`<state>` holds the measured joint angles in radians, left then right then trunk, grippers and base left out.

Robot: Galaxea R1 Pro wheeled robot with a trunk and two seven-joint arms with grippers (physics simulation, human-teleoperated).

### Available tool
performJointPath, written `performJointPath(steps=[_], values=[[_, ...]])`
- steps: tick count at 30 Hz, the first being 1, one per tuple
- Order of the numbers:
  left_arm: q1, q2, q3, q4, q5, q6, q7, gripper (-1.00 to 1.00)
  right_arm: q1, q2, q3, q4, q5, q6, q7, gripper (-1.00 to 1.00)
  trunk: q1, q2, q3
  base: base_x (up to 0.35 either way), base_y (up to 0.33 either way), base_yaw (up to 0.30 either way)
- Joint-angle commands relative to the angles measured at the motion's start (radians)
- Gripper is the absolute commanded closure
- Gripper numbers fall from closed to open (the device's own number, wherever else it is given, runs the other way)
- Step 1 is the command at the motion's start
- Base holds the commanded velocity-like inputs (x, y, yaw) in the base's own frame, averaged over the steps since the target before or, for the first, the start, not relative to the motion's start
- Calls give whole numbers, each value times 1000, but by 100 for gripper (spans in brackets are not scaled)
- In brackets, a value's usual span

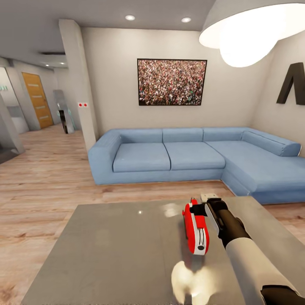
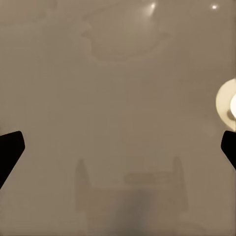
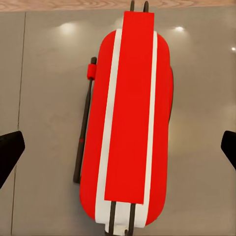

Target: Turn on the radio receiver that's on the table in the living room.

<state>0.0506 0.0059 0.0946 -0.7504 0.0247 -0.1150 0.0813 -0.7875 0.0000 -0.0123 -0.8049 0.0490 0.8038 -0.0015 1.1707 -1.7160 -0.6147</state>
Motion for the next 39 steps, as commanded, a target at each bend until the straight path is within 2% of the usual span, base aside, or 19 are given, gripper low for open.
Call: performJointPath(steps=[1, 39], values=[[0, 0, 0, 0, 0, 0, 0, -100, 0, 0, 0, 0, 0, 0, 0, -100, 0, 0, -2, 0, 0, 0], [0, -1, -1, 0, 1, 0, 0, -100, 1, -8, 0, 0, 1, 0, 0, -100, 0, 0, -63, 0, 0, 0]])
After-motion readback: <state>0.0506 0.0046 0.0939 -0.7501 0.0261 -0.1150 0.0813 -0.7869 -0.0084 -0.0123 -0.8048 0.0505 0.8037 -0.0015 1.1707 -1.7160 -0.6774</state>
